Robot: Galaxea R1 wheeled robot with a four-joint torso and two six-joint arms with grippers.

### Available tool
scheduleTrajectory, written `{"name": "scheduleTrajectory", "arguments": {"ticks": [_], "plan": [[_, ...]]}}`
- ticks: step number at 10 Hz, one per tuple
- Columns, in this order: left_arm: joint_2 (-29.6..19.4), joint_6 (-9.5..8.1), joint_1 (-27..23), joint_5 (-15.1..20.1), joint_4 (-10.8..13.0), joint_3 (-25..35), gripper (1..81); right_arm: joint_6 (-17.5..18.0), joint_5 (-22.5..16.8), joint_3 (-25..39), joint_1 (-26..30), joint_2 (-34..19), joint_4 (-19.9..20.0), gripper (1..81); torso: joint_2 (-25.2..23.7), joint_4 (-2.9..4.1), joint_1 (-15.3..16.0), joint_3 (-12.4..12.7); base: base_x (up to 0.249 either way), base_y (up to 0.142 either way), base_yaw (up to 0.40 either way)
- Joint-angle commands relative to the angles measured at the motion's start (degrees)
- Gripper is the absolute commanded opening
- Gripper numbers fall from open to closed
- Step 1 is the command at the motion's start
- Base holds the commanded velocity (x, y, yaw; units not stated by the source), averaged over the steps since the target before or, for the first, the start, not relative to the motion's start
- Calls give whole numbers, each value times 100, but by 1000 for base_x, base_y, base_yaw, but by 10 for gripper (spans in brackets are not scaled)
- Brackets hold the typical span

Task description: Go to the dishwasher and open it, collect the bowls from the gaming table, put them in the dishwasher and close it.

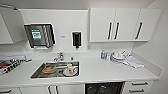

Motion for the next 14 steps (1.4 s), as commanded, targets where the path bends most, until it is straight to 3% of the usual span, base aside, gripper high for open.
{"name": "scheduleTrajectory", "arguments": {"ticks": [1, 2, 3, 4, 7, 10, 11, 14], "plan": [[-68, -1135, -177, 345, 1226, -166, 10, 17, -273, 35, 229, -97, 28, 10, 0, 0, 0, 2, 0, 0, 0], [-93, -1894, -116, 234, 2098, -167, 10, 18, -264, 35, 229, -105, 27, 10, 0, 0, 0, 0, 0, 0, 0], [-155, -2023, -2, -382, 2377, -44, 10, 35, -255, 69, 229, -141, 36, 10, 0, 0, 0, 0, 0, 0, 0], [-268, -2023, 42, -690, 2404, 173, 10, 43, -255, 157, 220, -202, 37, 10, 0, 0, 0, 2, 0, 0, 0], [-1374, -2023, 42, -744, 2500, 2027, 10, 158, -229, 1157, 229, -825, 37, 10, 0, 0, 0, 0, 0, 0, 0], [-2193, -2040, -36, -771, 2492, 3162, 10, 254, -229, 2028, 264, -1370, 45, 10, 0, 0, 0, 0, 0, 0, 0], [-2413, -2058, -72, -771, 2492, 3453, 10, 264, -220, 2231, 273, -1494, 45, 10, 0, 0, 0, -466, 0, 0, 0], [-2994, -2067, -221, -771, 2492, 4131, 10, 307, -176, 2592, 326, -1828, 81, 10, 0, 0, -7, -749, 0, 0, 0]]}}
